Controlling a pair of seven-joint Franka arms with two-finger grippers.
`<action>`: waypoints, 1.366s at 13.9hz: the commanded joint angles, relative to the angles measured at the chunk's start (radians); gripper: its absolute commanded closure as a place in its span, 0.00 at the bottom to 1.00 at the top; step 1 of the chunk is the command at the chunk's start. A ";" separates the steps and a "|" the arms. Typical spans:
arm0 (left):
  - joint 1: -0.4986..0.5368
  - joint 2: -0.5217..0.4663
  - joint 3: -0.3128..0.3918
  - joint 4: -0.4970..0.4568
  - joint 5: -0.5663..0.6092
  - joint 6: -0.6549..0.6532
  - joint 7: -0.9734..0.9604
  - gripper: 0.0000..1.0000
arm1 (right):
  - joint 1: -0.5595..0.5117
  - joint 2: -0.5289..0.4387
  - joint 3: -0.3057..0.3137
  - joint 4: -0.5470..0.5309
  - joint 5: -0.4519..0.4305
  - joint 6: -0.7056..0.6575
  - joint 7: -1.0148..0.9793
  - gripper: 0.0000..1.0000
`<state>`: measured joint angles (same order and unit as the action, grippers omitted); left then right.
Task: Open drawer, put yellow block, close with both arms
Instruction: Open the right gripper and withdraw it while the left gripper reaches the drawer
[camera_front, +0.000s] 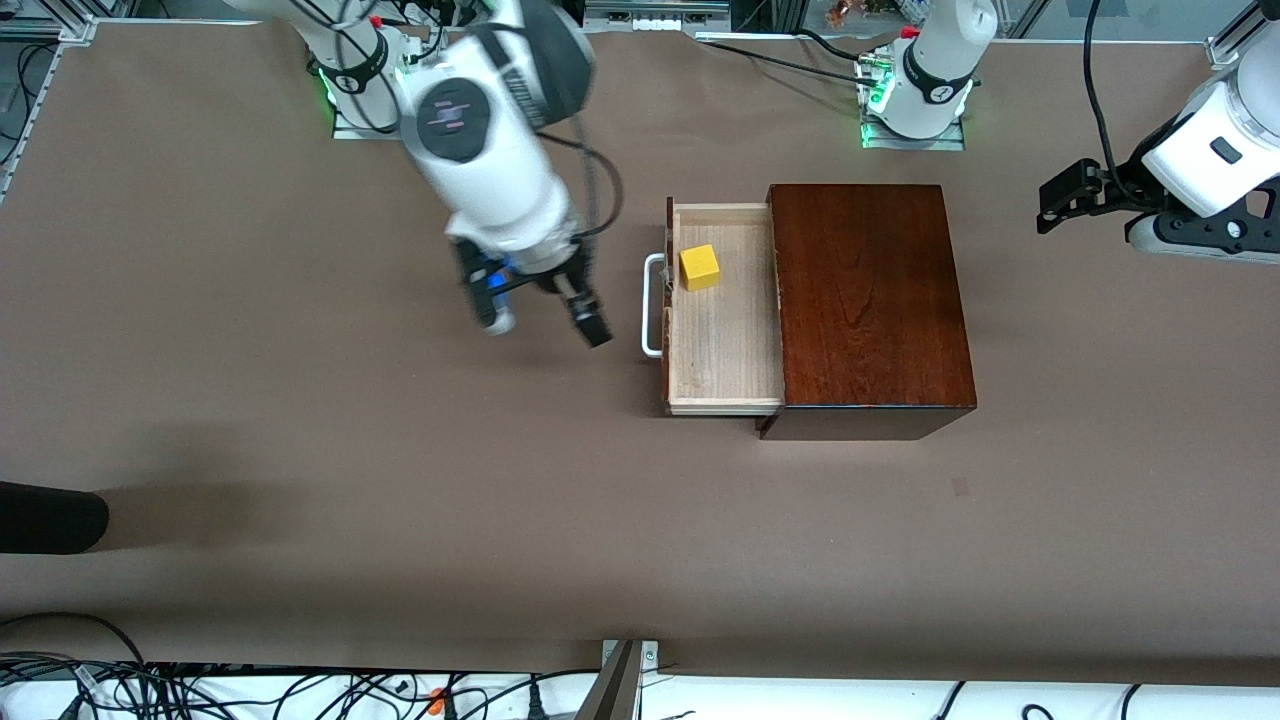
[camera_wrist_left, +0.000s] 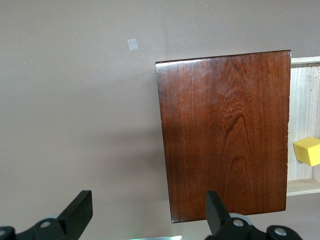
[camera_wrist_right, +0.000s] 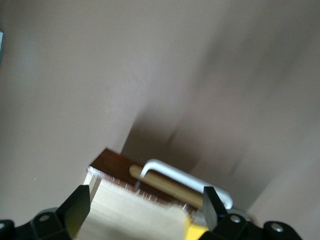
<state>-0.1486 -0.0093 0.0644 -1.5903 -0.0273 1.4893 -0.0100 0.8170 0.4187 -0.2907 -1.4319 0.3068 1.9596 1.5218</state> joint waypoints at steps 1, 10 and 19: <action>0.011 -0.003 -0.011 0.016 -0.023 0.000 0.021 0.00 | -0.119 -0.072 0.016 -0.025 0.011 -0.117 -0.328 0.00; -0.069 0.096 -0.279 0.098 -0.020 0.008 0.027 0.00 | -0.452 -0.171 0.019 -0.079 -0.122 -0.240 -1.307 0.00; -0.207 0.429 -0.564 0.211 0.117 0.251 0.439 0.00 | -0.753 -0.408 0.200 -0.208 -0.295 -0.349 -1.536 0.00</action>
<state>-0.2869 0.3591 -0.4965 -1.4333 0.0126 1.7210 0.3067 0.0982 0.0367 -0.1183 -1.6042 0.0261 1.6072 0.0018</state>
